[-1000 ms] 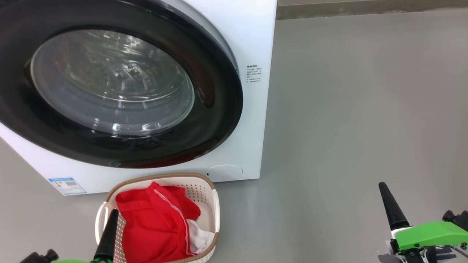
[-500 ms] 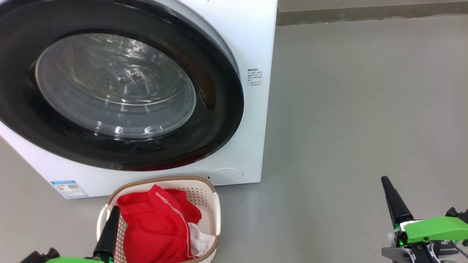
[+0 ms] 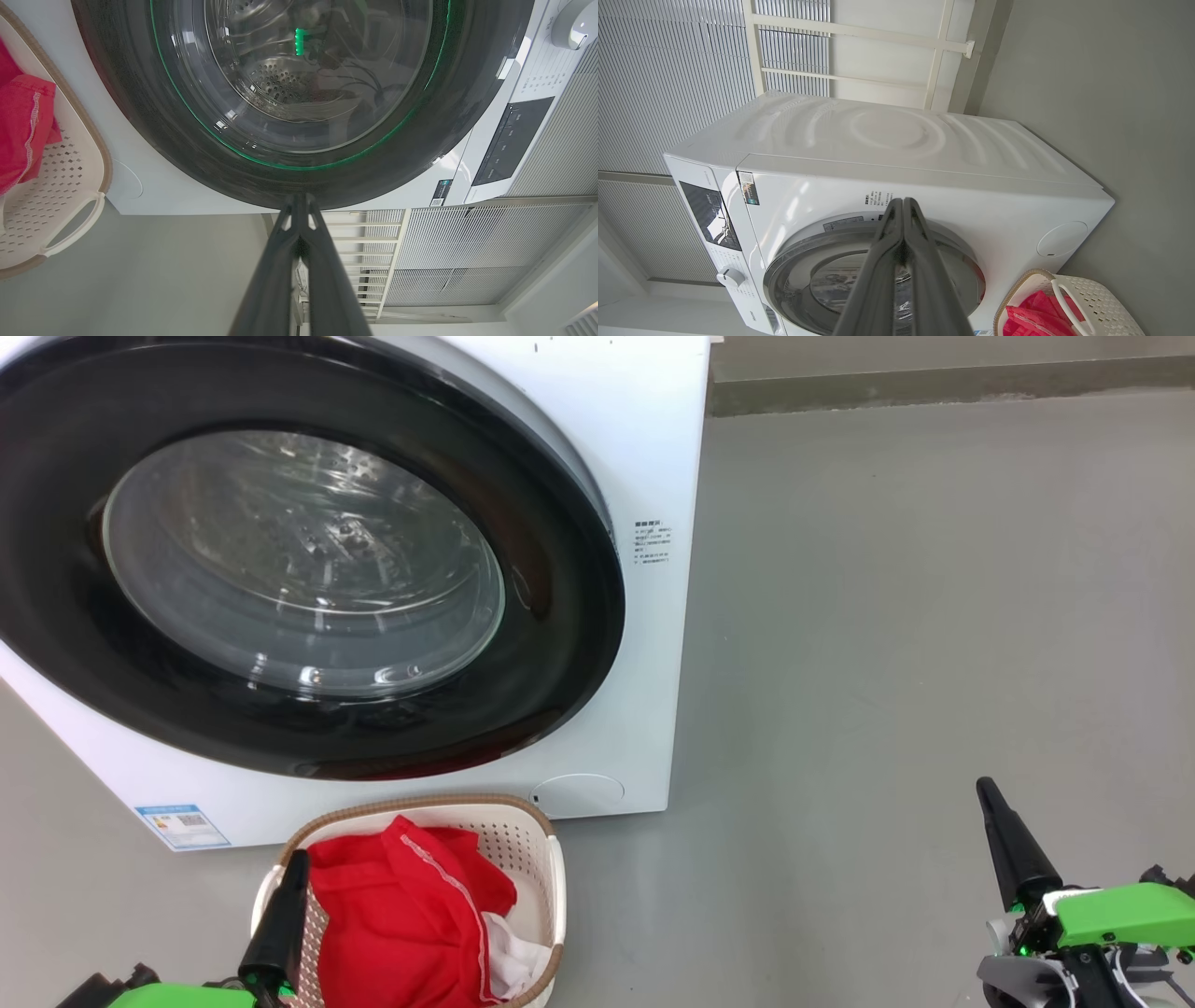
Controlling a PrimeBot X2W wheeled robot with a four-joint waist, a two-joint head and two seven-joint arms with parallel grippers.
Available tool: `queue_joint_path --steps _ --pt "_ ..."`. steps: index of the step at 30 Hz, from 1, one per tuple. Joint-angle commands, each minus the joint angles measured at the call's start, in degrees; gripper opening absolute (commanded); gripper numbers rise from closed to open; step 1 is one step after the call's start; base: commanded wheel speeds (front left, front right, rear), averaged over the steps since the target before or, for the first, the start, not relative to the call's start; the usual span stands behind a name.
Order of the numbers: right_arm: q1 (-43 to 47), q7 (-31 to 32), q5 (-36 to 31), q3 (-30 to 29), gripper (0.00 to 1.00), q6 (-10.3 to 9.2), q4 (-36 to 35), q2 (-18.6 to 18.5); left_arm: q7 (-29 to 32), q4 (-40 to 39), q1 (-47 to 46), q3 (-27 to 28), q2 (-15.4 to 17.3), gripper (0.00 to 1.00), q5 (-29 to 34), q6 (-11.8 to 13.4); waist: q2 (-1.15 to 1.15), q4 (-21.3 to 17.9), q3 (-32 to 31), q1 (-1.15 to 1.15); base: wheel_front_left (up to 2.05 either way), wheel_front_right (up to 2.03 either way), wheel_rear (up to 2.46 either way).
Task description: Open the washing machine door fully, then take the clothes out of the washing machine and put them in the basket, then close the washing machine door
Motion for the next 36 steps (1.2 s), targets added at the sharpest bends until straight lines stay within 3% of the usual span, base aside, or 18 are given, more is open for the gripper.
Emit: queue_joint_path --steps 1,36 --pt "-2.98 0.49 1.39 0.76 0.0 0.02 -1.8 -1.03 0.55 -1.04 -2.28 2.03 0.64 0.0 -1.4 -0.41 0.0 0.02 -0.07 0.0 0.0 0.0 0.0" --pt "-3.04 1.13 0.73 -0.03 0.0 0.02 -1.75 -0.47 0.97 -1.02 -2.32 2.54 0.28 0.0 -0.97 -0.41 0.0 0.02 -0.08 0.0 0.0 0.0 0.0"
